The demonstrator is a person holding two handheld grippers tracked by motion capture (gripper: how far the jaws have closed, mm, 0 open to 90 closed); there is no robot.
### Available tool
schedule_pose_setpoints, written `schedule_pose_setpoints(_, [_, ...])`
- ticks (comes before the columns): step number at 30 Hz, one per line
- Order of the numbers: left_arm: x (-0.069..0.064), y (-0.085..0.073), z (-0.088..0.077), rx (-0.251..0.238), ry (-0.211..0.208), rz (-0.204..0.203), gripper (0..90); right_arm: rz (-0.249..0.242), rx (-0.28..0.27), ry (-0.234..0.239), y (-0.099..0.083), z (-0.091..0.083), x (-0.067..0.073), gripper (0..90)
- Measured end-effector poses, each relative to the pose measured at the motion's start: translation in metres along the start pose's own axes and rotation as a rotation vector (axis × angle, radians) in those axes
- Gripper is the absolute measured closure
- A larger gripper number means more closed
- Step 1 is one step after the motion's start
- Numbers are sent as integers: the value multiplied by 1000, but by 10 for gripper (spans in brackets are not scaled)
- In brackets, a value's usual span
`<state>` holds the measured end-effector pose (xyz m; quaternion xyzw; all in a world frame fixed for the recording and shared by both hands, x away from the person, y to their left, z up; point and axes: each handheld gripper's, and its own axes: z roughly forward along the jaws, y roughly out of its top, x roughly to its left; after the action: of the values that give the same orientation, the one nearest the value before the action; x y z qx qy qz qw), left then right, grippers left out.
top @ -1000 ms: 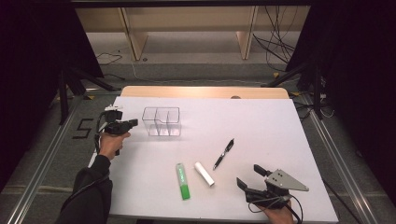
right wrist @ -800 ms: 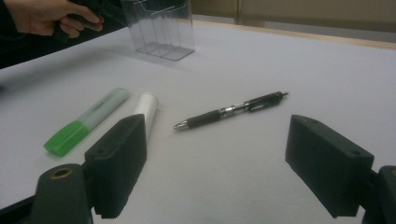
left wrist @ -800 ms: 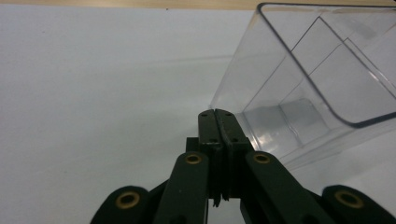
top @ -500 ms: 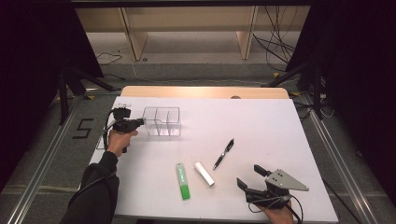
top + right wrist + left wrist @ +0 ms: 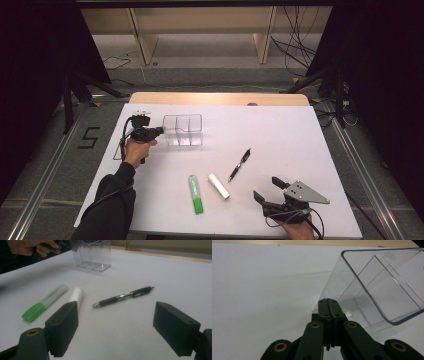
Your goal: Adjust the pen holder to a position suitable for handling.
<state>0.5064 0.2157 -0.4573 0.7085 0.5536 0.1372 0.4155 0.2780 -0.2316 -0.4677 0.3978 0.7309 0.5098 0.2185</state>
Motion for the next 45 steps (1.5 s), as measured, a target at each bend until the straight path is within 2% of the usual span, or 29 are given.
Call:
schedule_pose_setpoints(16, [-26, 4, 12, 8, -22, -2, 891, -1, 6, -6, 0, 0, -1, 213])
schedule_pose_setpoints(24, [-48, 8, 22, 25, -39, 15, 890, 0, 8, -7, 0, 0, -1, 214])
schedule_pose_setpoints(38, [-71, 12, 31, 52, -69, 31, 890, -1, 12, -7, 0, -1, -1, 217])
schedule_pose_setpoints(45, [-77, 13, 35, 51, -70, 39, 890, 0, 13, -7, 0, 0, -1, 218])
